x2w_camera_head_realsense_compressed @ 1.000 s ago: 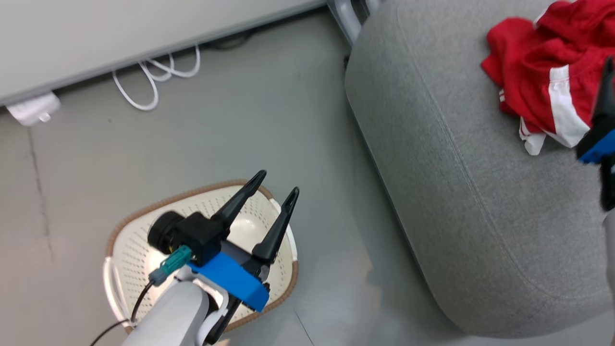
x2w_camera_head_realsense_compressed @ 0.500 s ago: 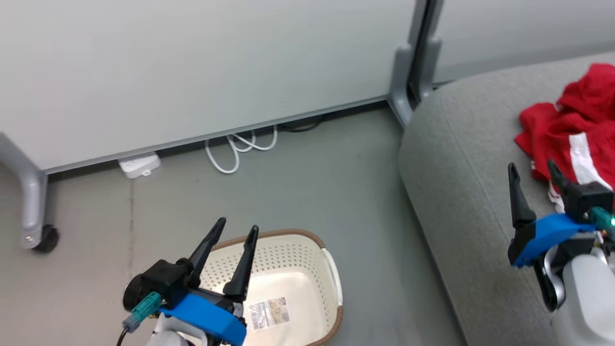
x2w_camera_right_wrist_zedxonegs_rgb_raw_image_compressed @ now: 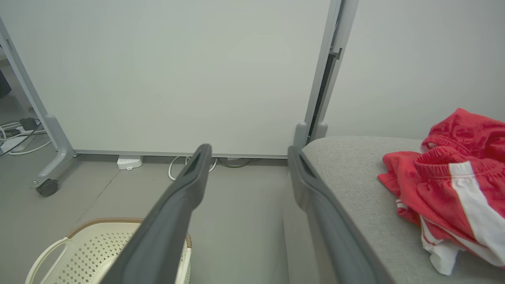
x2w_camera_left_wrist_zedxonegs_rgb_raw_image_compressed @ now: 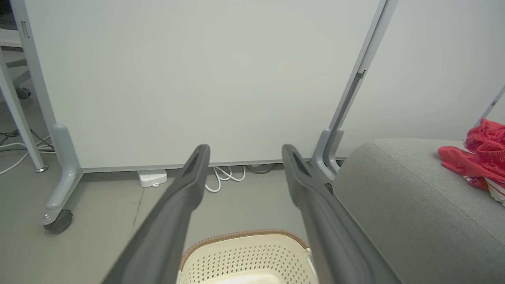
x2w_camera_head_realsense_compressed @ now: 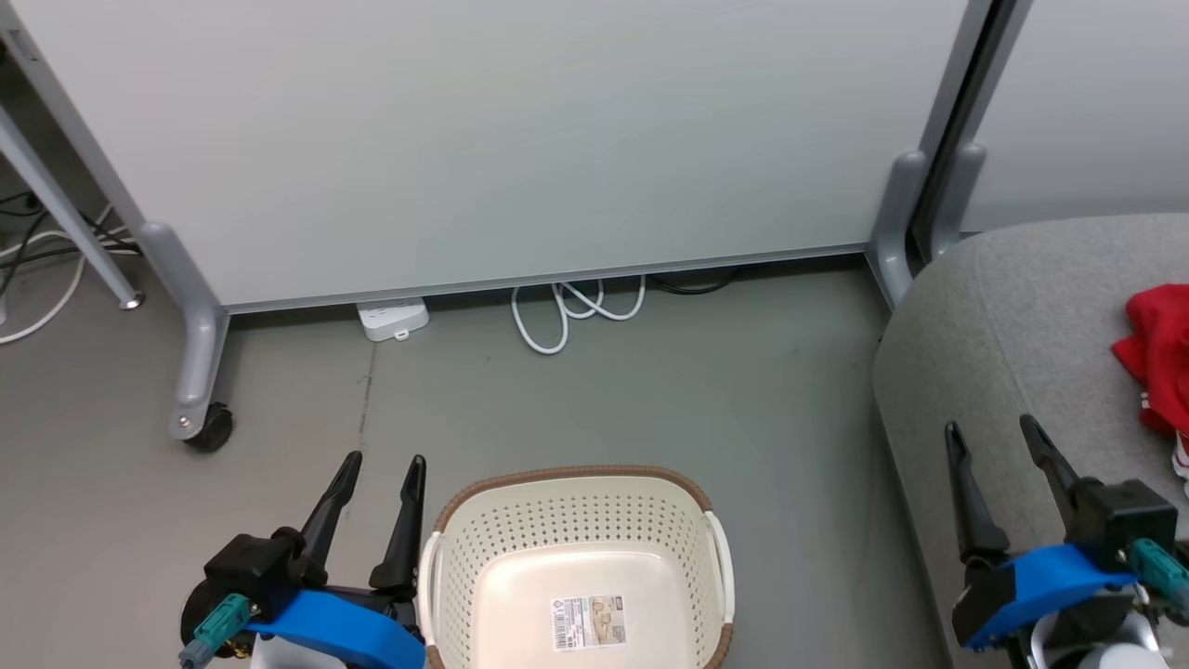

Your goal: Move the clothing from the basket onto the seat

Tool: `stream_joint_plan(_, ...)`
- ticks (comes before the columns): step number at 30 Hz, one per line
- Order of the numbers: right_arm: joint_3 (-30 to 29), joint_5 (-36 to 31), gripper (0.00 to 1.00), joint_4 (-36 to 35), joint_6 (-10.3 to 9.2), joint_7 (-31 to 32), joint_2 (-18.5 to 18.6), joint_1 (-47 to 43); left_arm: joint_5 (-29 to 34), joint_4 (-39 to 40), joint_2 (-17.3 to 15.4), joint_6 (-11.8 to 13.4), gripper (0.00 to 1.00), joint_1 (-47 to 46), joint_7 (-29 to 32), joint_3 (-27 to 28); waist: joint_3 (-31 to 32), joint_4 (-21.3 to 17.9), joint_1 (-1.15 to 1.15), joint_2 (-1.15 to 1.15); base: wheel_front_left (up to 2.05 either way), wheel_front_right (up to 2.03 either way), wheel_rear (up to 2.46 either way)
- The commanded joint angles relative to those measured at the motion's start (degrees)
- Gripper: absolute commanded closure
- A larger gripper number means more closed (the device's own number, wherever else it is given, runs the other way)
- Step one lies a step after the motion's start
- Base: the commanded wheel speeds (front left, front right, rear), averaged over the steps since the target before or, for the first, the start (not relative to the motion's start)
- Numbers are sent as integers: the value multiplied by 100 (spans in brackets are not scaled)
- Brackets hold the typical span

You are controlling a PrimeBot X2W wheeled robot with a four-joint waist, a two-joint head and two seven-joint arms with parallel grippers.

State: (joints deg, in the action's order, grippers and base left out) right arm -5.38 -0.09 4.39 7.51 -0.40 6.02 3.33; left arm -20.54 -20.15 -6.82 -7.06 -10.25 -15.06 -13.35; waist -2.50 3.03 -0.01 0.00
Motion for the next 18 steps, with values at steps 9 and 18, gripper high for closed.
stream_joint_plan(9, -166, -85, 0, -634, -4, 175, -265, -652, 161, -91, 113, -10, 0, 108, -16, 267, 118, 278, 1, 0, 0, 0, 0)
stream_joint_plan(18, -145, -92, 0, -754, -4, 230, -315, -751, 230, -149, 109, -37, 0, 216, -16, 363, 165, 247, 1, 0, 0, 0, 0)
